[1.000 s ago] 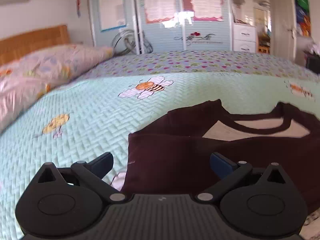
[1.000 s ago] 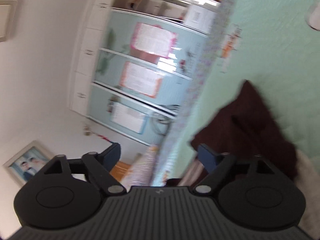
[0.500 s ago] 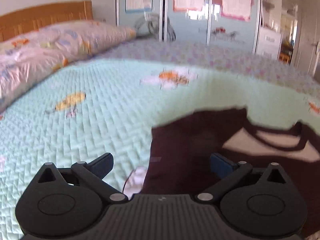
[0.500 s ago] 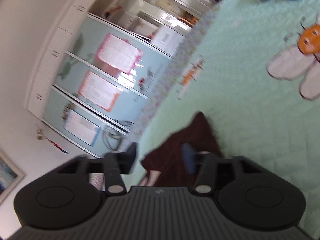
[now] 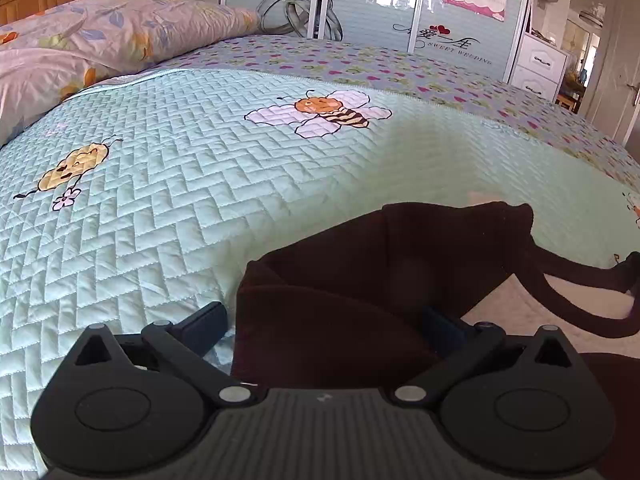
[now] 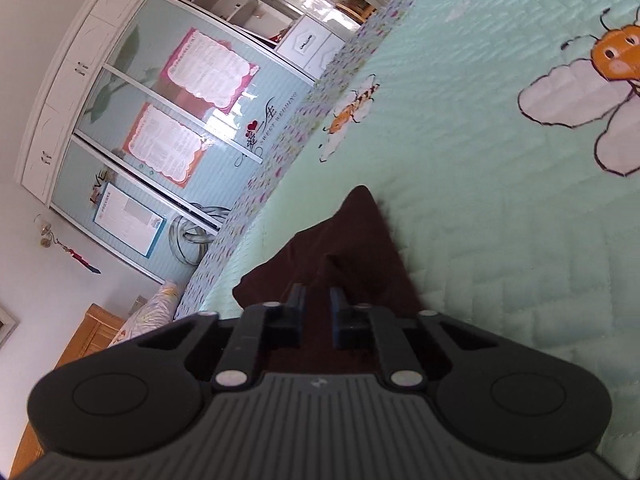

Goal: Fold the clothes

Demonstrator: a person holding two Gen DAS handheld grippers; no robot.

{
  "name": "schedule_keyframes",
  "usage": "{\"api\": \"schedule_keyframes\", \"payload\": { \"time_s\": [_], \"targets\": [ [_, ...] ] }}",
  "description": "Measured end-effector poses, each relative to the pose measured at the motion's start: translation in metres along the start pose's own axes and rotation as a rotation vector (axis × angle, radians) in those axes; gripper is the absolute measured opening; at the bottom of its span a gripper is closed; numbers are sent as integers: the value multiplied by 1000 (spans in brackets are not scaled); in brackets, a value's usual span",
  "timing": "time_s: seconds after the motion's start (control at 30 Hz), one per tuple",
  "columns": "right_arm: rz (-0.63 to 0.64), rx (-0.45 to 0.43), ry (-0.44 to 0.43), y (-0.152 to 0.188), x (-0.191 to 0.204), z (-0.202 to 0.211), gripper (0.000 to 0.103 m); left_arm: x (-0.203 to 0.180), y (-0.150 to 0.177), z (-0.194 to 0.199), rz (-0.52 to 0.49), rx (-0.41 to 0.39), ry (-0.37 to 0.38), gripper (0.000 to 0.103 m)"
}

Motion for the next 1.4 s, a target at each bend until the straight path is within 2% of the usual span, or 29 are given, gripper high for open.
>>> {"api": "schedule_keyframes", "payload": {
  "time_s": [0.1,0.13,0.17,0.2,0.23,0.27,0.3,0.37,0.4,0.43,0.5,0.53,0.57,0.67,0.77,0.8,0.87,0.93,1.0,1.07,1.17,1.2,1.23,1.27,1.33,1.4],
  "targets": [
    [11,-15,0,4,4,6,14,12,2,19,66,-39,-26,103],
    [7,-29,-18,4,6,10,20,14,3,31,80,-73,-31,103],
    [6,-47,-33,4,8,15,34,11,4,45,72,-110,-25,103],
    [15,-75,-44,2,12,22,42,3,4,58,46,-145,-13,103],
    [33,-106,-57,1,17,29,56,-7,5,70,11,-178,1,103],
    [54,-133,-77,0,23,36,61,-21,6,78,-40,-203,22,103],
    [73,-152,-106,-1,30,42,61,-39,8,81,-106,-210,56,103],
    [105,-151,-175,0,44,47,68,-76,22,65,-275,-130,107,103],
    [112,-120,-201,2,48,44,71,-88,31,49,-350,-65,99,103],
    [111,-75,-207,5,48,36,73,-90,39,31,-377,-18,69,103],
    [92,12,-123,12,37,15,71,-84,44,18,-334,-52,86,103],
    [101,21,-55,14,29,9,55,-85,44,18,-342,-54,77,103],
    [101,25,-7,14,22,6,44,-85,44,19,-346,-51,72,103],
    [50,16,-27,10,14,9,42,-79,42,24,-327,-17,75,103],
    [42,3,-41,9,14,12,44,-58,49,67,-265,-55,64,102],
    [43,-7,-47,8,15,13,45,-48,56,88,-247,-77,80,103],
    [51,-33,-62,8,18,19,51,-22,76,123,-216,-83,103,103],
    [69,-59,-90,11,27,30,59,10,105,147,-193,-33,91,103],
    [95,-40,-148,20,43,44,61,43,140,166,-165,12,91,103],
    [171,26,-206,41,66,62,66,76,171,178,-129,35,98,103],
    [265,219,-265,95,77,95,74,113,210,183,-73,55,114,103],
    [284,286,-256,115,74,105,76,117,224,176,-90,87,97,103],
    [288,349,-201,135,61,112,79,121,237,169,-106,118,79,103],
    [297,399,-148,153,48,120,74,124,248,163,-133,137,57,103],
    [337,444,-61,175,23,138,46,125,260,164,-174,98,22,103],
    [335,452,-30,177,15,166,44,129,264,169,-147,91,16,103]
  ]
}}
Point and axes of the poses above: each gripper's, at about its wrist camera, not at the fingertips, and z roughly against the way its jaws point, x to its left, y to its underside, the point moved 9 cm from there along -z, roughly the way its jaws point, and after that the axes turned 15 degrees about x, right-handed, at the moved point
